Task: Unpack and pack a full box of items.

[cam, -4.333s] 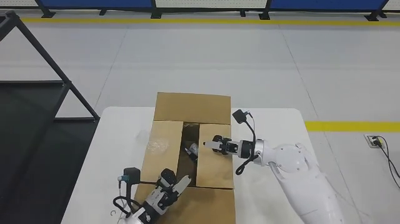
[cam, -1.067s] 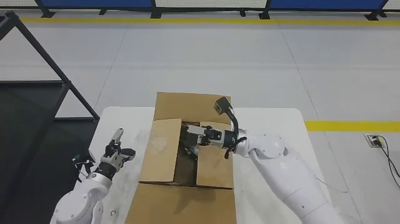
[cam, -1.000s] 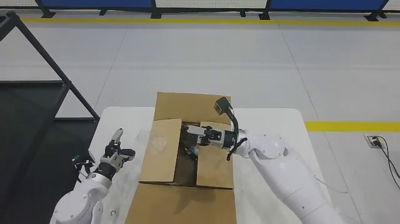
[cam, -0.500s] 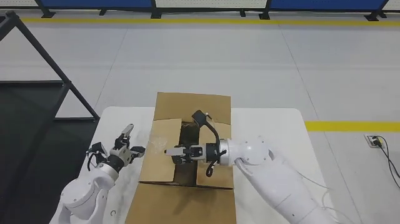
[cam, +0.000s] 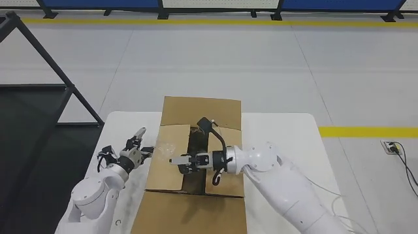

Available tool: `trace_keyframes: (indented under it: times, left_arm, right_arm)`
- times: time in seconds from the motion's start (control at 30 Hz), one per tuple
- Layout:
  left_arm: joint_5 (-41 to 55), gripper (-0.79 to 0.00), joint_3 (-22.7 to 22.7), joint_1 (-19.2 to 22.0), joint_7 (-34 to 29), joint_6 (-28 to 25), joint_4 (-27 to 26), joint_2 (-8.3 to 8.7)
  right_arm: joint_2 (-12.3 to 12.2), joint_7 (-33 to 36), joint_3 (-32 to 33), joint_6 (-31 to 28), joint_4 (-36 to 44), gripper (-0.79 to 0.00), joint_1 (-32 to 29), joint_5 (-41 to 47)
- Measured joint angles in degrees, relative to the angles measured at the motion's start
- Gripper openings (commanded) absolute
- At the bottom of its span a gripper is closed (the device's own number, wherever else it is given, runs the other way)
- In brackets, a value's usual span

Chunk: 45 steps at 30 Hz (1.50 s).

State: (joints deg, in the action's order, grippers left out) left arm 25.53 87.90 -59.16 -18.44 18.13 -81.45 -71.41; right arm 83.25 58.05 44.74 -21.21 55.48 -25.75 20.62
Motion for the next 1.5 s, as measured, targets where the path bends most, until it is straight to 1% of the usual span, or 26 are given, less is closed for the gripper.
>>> trace_keyframes:
  times: [0.03, 0.07, 0.43, 0.67, 0.97, 1.3, 1.5]
  left_arm:
    - [0.02, -0.727, -0.09, -0.01, 0.11, -0.08, 0.09, 0.0]
    - [0.05, -0.785, -0.17, -0.02, 0.23, -0.14, 0.17, -0.01]
    - [1.46, -0.785, -0.02, -1.27, 1.66, -1.88, -0.23, -0.02]
    - [2.47, -0.785, 0.88, -2.88, 3.85, -5.17, -1.25, -0.08]
    - [3.51, -0.785, 2.12, -6.05, 8.54, -11.1, -4.13, -0.34]
    - [3.23, -0.785, 3.25, -11.09, 15.39, -20.14, -8.72, -0.87]
    - [2.23, -0.785, 3.5, -14.19, 19.1, -24.47, -11.18, -1.24]
  right_arm:
    - [0.06, 0.08, 0.03, -0.08, -0.2, 0.0, 0.04, 0.07]
    - [0.13, 0.15, 0.05, -0.15, -0.4, 0.0, 0.08, 0.14]
    - [0.83, 1.03, 0.28, -0.85, -2.03, 0.0, 0.69, 0.36]
    - [1.25, 1.18, 0.4, -0.87, -2.9, 0.0, 1.1, 0.21]
    - [1.71, 0.34, 0.53, -0.12, -3.75, 0.0, 1.38, -0.79]
    - [2.27, -1.41, 0.55, 1.7, -4.6, 0.0, 1.76, -2.23]
    - [2.64, -1.99, 0.73, 2.12, -5.05, 0.0, 1.92, -2.28]
